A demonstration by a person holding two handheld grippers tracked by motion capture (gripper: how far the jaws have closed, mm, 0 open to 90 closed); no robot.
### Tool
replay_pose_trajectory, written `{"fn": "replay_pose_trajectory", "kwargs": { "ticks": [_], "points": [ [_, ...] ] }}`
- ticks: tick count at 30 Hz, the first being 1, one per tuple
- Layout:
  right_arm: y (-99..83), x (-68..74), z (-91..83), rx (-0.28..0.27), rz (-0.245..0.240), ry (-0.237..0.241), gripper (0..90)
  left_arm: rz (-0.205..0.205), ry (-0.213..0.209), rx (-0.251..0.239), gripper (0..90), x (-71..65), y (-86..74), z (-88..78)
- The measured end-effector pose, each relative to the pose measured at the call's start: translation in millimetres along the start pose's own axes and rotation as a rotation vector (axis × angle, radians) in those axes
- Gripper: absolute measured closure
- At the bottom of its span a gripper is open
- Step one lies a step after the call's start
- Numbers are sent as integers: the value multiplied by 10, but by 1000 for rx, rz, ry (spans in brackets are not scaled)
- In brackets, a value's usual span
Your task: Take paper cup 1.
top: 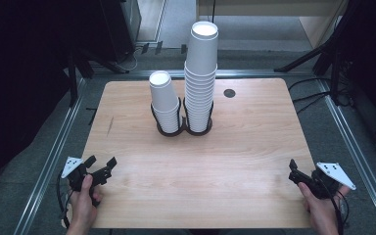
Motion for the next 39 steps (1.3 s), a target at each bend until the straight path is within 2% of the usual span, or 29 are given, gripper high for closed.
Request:
{"fn": "replay_pose_trajectory", "kwargs": {
  "ticks": [4, 9, 12, 14, 16, 18, 20, 21, 25, 28, 31, 35, 38, 39],
  "points": [
    [99, 164, -31, -23, -50, 85, 25, -1, -1, -1, 79, 0, 0, -1],
    [246, 322, -21, -25, -37, 156, 0, -6, 1, -2, 79, 4, 1, -3],
    [339, 422, -19, -30, -33, 177, 0, 0, 12, -3, 79, 4, 3, -5],
    [393, 501, -19, -32, -43, 204, 0, 19, 13, 0, 79, -13, 3, -9],
    [442, 599, -28, -35, -68, 242, 0, 15, 0, -5, 78, -22, 26, -22],
    [501, 690, -38, -46, -95, 247, 0, 1, -2, -15, 78, -25, 70, -30],
    [567, 777, -46, -55, -104, 268, 0, 21, 16, -33, 67, -57, 117, -38],
    [604, 810, -50, -62, -114, 274, 0, 36, 26, -44, 65, -83, 139, -44],
    [767, 944, -75, -87, -116, 304, 0, 95, -30, -40, 75, -258, 188, -37],
    [866, 1025, -83, -98, -115, 323, 0, 112, -64, -25, 75, -382, 234, -15],
    [970, 1115, -100, -115, -128, 340, 0, 105, -110, -15, 75, -505, 296, 3],
    [1112, 1239, -112, -140, -132, 360, 0, 109, -136, -33, 76, -671, 384, 15],
    [1187, 1330, -105, -151, -126, 385, 0, 64, -163, -50, 76, -811, 487, 29],
    [1215, 1371, -98, -154, -133, 391, 0, 67, -161, -63, 76, -858, 523, 36]
  ]
}}
Point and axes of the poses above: each handheld gripper's, and its own axes: z roughly forward along the jaws, y roughly out of its top, x roughly to its left, the point moved 6 cm from there along z, roughly forward along the jaws, and after that the axes turned 10 degrees about y, right-handed, at the moved point
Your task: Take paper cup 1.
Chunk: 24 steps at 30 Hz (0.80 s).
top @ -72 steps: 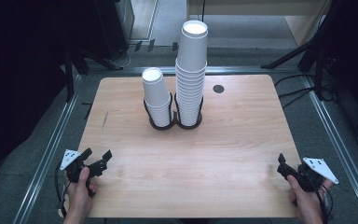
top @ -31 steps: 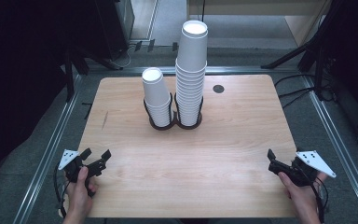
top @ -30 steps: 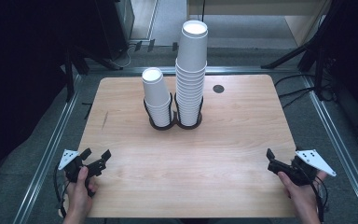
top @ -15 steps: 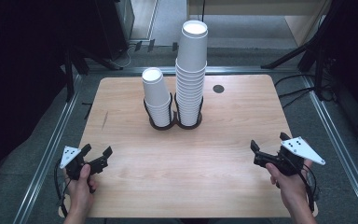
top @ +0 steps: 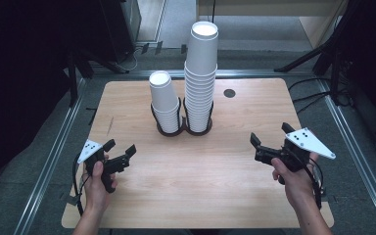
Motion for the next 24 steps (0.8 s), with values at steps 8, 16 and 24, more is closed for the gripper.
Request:
{"fn": "replay_pose_trajectory", "kwargs": {
  "ticks": [8, 16, 24],
  "points": [
    [173, 138, 148, -13, -1, 30, 0, 47, -62, -33, 87, -430, 272, 128],
    [317, 290, 306, -8, -8, 55, 0, 84, -107, -31, 129, -864, 416, 298],
    [535, 428, 434, -28, -5, 75, 0, 147, -165, -39, 42, -1211, 516, 454]
  ]
}}
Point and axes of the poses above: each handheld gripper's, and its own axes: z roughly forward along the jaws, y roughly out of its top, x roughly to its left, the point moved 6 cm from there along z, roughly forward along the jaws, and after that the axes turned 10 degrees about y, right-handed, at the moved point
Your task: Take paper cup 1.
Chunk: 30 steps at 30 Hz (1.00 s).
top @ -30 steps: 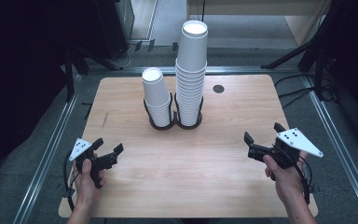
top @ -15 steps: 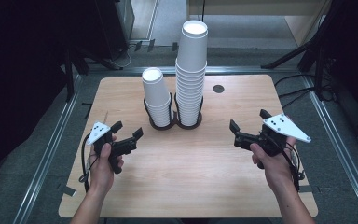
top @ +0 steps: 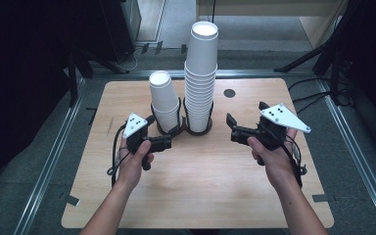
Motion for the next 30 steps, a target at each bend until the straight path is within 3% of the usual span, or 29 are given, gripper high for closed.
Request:
{"fn": "replay_pose_trajectory", "kwargs": {
  "ticks": [5, 12, 22, 30],
  "points": [
    [127, 74, 123, -15, 3, 3, 0, 25, 17, -26, 11, -186, 177, 146],
    [281, 142, 271, -22, -4, -5, 0, 68, -18, -30, 0, -452, 319, 318],
    [551, 145, 385, -43, -3, -8, 0, 82, -29, -63, 0, -576, 395, 521],
    [702, 99, 528, -36, 12, -17, 0, 88, 16, -78, 0, -601, 385, 722]
  ]
}}
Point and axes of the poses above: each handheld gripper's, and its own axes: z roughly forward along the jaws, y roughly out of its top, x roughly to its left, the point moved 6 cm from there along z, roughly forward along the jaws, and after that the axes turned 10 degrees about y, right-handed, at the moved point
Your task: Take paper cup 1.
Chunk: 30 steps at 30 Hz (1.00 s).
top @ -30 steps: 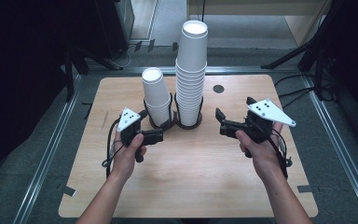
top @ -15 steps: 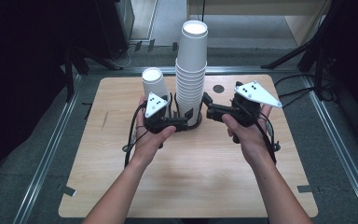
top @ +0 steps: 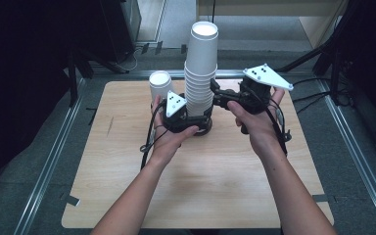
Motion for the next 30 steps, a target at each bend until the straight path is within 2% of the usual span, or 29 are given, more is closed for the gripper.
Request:
{"fn": "replay_pose_trajectory", "kwargs": {
  "ticks": [3, 7, 9, 13, 15, 19, 24, 30],
  "points": [
    [39, -10, 56, -6, 9, 14, 0, -3, 27, -4, 0, 18, 2, 69],
    [57, 3, 157, 4, -9, 24, 7, -7, 40, -6, 0, 7, 10, 158],
    [68, 17, 202, 4, -22, 24, 33, -3, 69, -9, 0, 13, 15, 196],
    [103, 35, 268, -12, -41, 31, 96, -18, 93, -13, 0, 36, 20, 258],
    [111, 29, 303, -14, -52, 25, 116, -1, 114, -12, 0, 38, 21, 289],
    [121, -5, 374, -25, -37, 26, 115, -1, 131, -21, 0, 49, 34, 339],
    [93, -25, 469, -26, -8, 53, 108, -11, 143, -26, 0, 63, 27, 396],
    [86, 13, 591, -17, -8, 87, 83, -19, 156, -32, 0, 69, -4, 459]
  ]
}}
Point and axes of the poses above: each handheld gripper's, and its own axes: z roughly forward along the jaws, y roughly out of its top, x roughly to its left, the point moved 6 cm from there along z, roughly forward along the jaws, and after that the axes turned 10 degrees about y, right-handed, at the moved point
